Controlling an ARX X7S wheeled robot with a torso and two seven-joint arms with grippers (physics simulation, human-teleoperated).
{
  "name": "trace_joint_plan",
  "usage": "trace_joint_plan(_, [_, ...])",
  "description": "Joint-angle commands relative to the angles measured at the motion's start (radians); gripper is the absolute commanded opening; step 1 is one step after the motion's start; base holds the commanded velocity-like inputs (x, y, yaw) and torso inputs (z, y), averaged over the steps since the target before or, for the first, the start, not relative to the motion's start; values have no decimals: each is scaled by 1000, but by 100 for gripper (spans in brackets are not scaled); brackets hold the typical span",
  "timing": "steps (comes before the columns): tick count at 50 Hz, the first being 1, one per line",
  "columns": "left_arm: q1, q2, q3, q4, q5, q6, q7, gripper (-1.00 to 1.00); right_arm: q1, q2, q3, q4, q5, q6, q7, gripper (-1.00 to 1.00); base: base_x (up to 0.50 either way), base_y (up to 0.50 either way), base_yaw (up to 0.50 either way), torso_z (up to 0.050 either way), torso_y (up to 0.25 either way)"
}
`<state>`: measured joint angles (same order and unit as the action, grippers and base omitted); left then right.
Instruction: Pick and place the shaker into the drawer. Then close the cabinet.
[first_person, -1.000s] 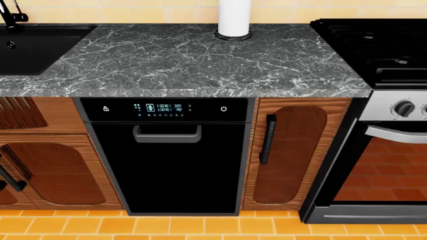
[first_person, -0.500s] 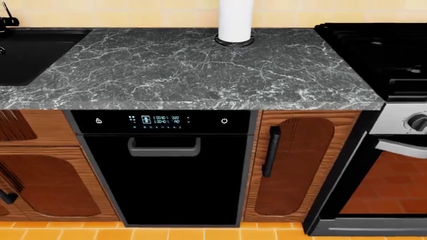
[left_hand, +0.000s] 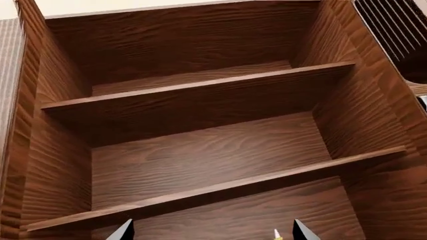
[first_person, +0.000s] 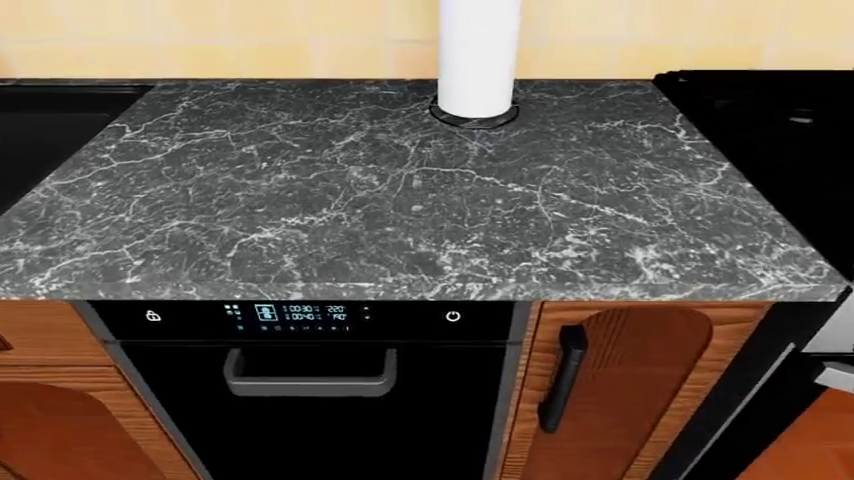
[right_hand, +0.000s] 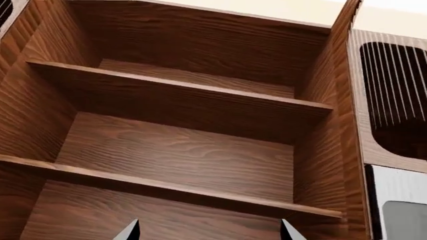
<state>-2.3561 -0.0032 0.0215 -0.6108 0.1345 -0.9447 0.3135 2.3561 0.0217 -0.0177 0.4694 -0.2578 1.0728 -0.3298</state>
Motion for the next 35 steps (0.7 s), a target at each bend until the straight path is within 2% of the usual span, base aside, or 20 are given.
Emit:
trace_joint_plan(1, [0, 0, 0, 5, 3, -9, 2, 100, 0, -2, 0, -6, -5, 6, -11, 100, 500, 1, 0, 0, 0])
trace_joint_plan(25, [0, 2, 14, 18, -10, -27, -1, 100, 0, 2, -1, -47, -26, 29, -42, 100, 500, 1, 0, 0, 1])
trace_joint_plan(35, [0, 2, 21, 24, -16, -35, -5, 100, 0, 7, -1, -45, -30, 14, -31, 100, 0, 0, 0, 0, 1])
